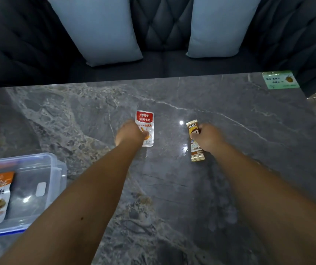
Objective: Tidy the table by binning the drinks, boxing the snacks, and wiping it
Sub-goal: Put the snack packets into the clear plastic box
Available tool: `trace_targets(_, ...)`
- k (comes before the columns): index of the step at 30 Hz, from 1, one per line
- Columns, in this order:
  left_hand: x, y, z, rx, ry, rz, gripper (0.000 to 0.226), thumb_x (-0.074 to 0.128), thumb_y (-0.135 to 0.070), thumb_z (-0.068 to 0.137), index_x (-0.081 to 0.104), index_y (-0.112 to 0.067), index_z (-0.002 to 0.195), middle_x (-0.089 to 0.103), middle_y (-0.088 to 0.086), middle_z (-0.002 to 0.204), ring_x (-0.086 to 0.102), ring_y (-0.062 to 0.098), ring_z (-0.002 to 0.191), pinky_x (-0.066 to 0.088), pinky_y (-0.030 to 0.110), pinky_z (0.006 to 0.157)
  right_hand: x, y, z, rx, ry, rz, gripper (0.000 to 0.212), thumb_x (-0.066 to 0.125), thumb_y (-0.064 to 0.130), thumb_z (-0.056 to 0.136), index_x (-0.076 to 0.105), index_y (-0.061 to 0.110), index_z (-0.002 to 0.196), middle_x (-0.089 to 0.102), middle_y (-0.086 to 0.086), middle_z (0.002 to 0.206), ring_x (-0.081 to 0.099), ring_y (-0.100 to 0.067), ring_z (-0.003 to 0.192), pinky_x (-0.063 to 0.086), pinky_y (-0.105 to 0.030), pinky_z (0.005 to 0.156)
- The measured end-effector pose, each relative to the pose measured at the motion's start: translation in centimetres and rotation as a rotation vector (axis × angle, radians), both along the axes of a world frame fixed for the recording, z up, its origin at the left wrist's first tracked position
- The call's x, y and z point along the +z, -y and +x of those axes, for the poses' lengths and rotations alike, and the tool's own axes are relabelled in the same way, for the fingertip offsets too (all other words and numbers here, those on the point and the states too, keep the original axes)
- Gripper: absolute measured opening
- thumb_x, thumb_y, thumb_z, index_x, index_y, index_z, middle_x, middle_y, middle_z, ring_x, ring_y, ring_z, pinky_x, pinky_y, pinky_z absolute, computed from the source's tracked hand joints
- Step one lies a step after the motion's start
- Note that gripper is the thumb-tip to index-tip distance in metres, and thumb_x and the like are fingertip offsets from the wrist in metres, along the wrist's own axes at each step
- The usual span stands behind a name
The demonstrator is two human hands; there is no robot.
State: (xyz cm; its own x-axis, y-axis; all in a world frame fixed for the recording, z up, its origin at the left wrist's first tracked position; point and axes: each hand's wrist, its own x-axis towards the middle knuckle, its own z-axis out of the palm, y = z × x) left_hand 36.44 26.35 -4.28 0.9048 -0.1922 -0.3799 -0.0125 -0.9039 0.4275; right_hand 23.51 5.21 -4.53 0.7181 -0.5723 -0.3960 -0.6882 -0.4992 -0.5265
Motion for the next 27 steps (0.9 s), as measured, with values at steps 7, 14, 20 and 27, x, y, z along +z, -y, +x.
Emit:
trace_targets(7, 0.4, -0.6, 0.1, -0.025, -0.119, -0.178, 0.029, 0.054, -0.031, 0.096, 0.061, -0.012, 0.118, 0.068, 0.012, 0.112, 0.065, 0.029, 0.1, 0.052, 0.04, 0.088, 1.2, -0.4, -0.6, -0.12, 0.074, 0.194, 0.025, 0.056, 0.027, 0.086, 0.063, 0.013, 0.067, 0.065, 0.006, 0.06, 0.062, -0.008, 0.055, 0.041, -0.022, 0.049)
trace_targets(14, 3.7, -4.6, -1.8, 0.179, -0.236, -0.511, 0.026, 0.049, -0.028, 0.099, 0.065, -0.01, 0.109, 0.071, 0.01, 0.1, 0.069, 0.022, 0.083, 0.057, 0.035, 0.073, 4.4, -3.4, -1.5, -0.293, 0.203, 0.459, 0.021, 0.057, 0.017, 0.088, 0.062, 0.013, 0.068, 0.066, -0.007, 0.07, 0.063, -0.019, 0.059, 0.05, -0.027, 0.056)
trace_targets(20, 7.4, -11.2, -4.8, 0.315, -0.296, -0.797, 0.017, 0.052, -0.015, 0.097, 0.068, -0.013, 0.101, 0.072, 0.011, 0.097, 0.071, 0.022, 0.081, 0.057, 0.034, 0.071, 7.5, -8.8, -1.9, -0.312, 0.215, 0.6, 0.014, 0.059, 0.017, 0.088, 0.063, 0.015, 0.075, 0.067, -0.005, 0.068, 0.063, -0.014, 0.049, 0.049, -0.023, 0.042)
trace_targets(27, 8.7, -22.3, -6.5, 0.402, -0.295, -0.795, 0.013, 0.057, -0.013, 0.094, 0.066, -0.014, 0.102, 0.072, 0.012, 0.101, 0.071, 0.026, 0.09, 0.057, 0.041, 0.079, 9.5, -18.0, -0.4, -0.176, 0.213, 0.664, 0.005, 0.06, 0.016, 0.086, 0.065, 0.013, 0.085, 0.069, -0.009, 0.077, 0.066, -0.02, 0.064, 0.053, -0.029, 0.058)
